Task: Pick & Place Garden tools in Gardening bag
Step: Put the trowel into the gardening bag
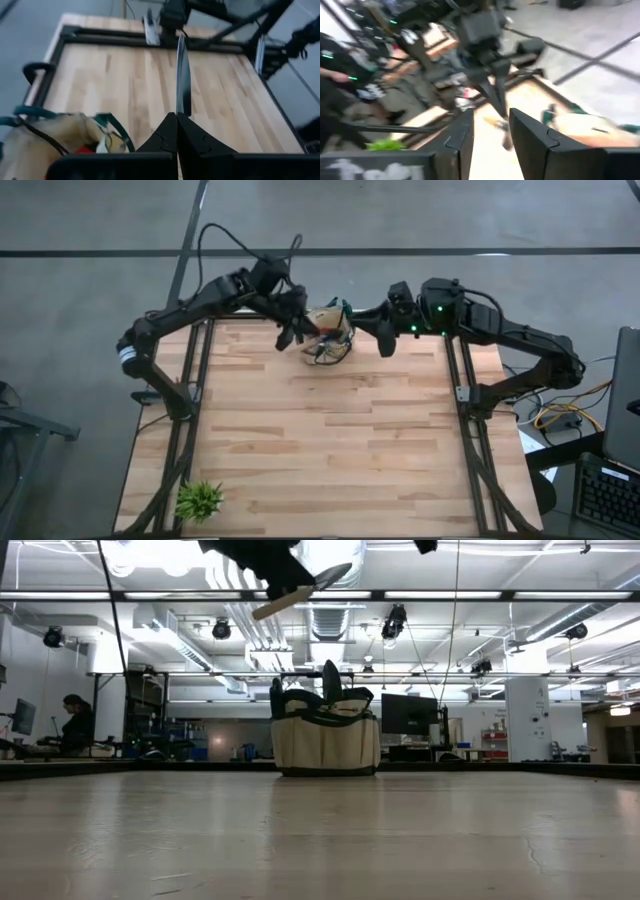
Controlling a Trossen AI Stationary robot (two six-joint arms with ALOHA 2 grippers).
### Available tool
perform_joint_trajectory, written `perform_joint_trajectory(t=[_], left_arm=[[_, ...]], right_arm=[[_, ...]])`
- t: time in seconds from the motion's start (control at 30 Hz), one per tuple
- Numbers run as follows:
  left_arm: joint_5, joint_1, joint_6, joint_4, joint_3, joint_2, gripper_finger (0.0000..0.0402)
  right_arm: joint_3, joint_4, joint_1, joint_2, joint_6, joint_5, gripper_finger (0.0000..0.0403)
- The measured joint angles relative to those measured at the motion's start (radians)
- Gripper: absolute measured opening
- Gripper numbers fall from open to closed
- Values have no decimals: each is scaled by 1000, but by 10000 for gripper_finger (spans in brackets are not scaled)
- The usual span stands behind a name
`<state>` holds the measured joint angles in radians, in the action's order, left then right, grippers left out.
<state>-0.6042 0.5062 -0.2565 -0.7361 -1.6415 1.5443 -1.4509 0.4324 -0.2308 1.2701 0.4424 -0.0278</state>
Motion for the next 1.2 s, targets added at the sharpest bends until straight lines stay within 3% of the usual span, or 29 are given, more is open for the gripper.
perform_joint_trajectory(t=[0.13,0.4,0.63,1.2], left_arm=[[1,0,42,86,-11,-14,0],[1,1,95,190,-13,-35,0],[-1,-1,102,198,-14,-52,0],[0,-31,104,219,-9,-52,0]], right_arm=[[0,14,32,9,-80,79,147],[2,13,32,34,-76,97,180],[2,13,32,27,-104,151,173],[2,-73,32,86,-107,152,138]])
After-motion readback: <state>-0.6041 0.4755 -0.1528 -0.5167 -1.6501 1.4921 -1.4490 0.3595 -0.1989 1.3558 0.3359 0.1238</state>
